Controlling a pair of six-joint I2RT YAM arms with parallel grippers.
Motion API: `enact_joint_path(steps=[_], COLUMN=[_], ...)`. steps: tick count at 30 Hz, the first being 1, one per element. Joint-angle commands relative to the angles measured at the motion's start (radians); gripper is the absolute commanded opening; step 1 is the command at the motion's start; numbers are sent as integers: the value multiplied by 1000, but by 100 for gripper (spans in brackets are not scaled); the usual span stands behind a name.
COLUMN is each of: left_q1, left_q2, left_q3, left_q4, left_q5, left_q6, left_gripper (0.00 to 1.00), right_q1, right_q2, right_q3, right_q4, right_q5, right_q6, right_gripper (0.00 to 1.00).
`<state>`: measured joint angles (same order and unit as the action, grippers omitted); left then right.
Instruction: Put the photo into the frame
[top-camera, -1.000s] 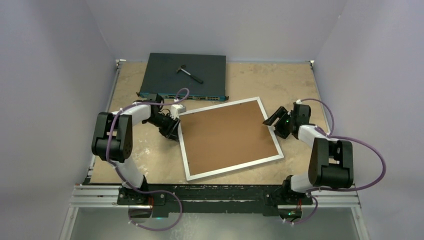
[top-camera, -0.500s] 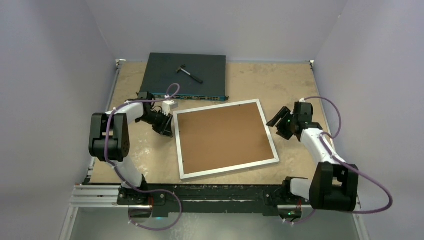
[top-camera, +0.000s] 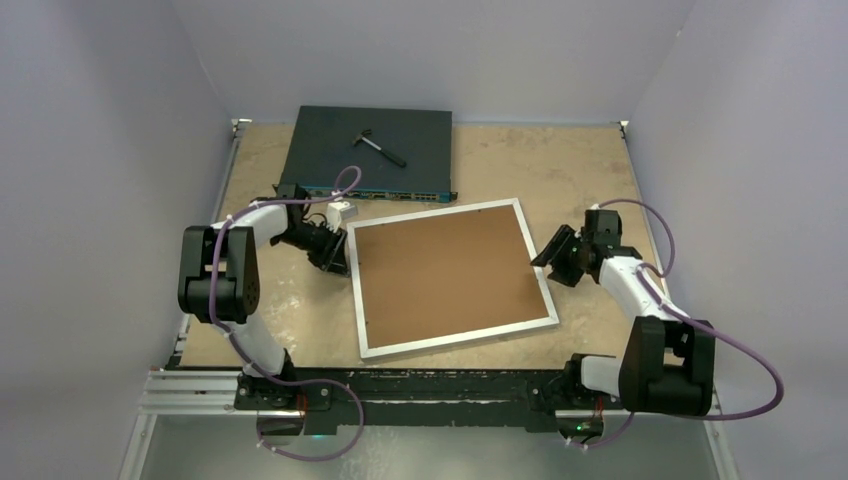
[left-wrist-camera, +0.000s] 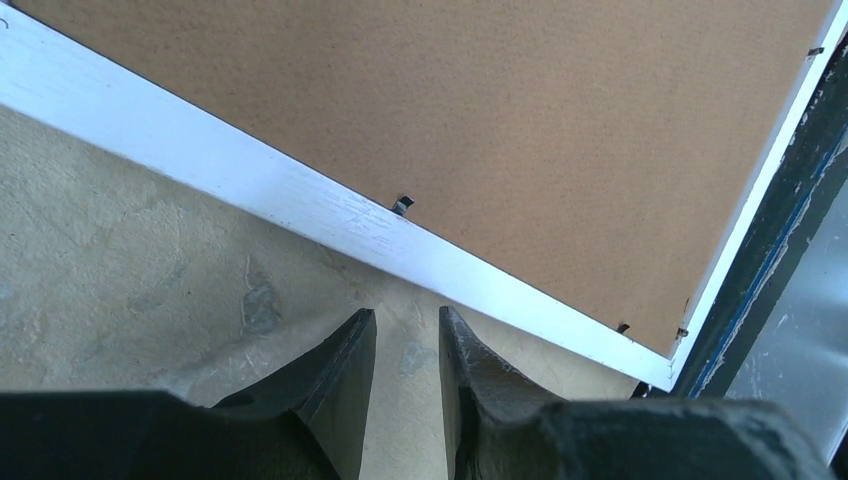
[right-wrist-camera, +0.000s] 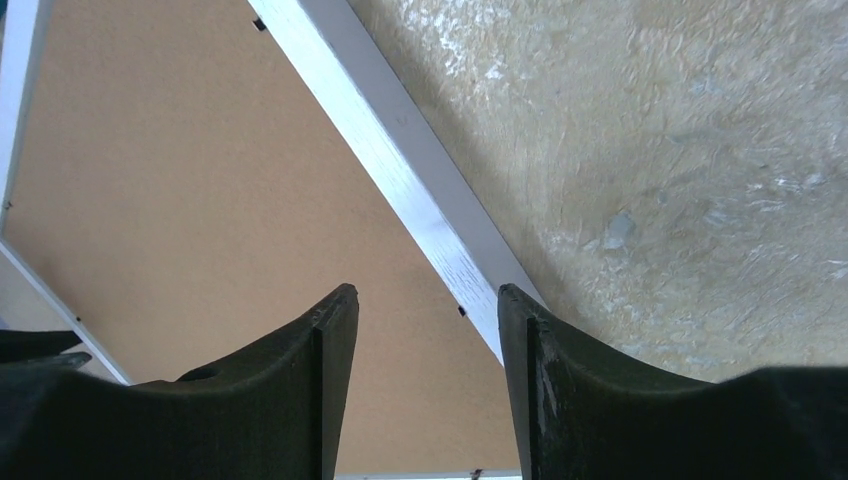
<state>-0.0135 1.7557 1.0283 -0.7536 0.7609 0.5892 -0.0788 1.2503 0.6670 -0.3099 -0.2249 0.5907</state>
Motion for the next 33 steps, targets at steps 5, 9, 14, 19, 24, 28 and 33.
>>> enact_joint_path(steps=[5,9,14,19,24,28,33], left_q1=[-19,-43,-54,-57,-61,-62,-62], left_q2=[21,20,17,17,16,15,13], left_q3=[3,-6,-5,-10,-14,-15,-14], left_q4=[37,59,74,80,88,93,95], left_q5=[23,12,6,4,6,6,6], left_q6=[24,10,-5,-9,-15,-15,-15], left_gripper=[27,27,26,25,25,24,23], right_q1=[2,2,2,2,2,2,3], right_q2=[7,20,19,20,7,3,-6], right_q3=[-44,-55,-65,-76,-72,-62,-49], right_q4=[34,43,45,35,5,-19,-44], right_q5=[-103,-117,-122,-128,-125,-112,-100], right_q6=[-33,-41,-41,-42,-49,-48,-50], right_gripper=[55,55,55,55,55,55,56])
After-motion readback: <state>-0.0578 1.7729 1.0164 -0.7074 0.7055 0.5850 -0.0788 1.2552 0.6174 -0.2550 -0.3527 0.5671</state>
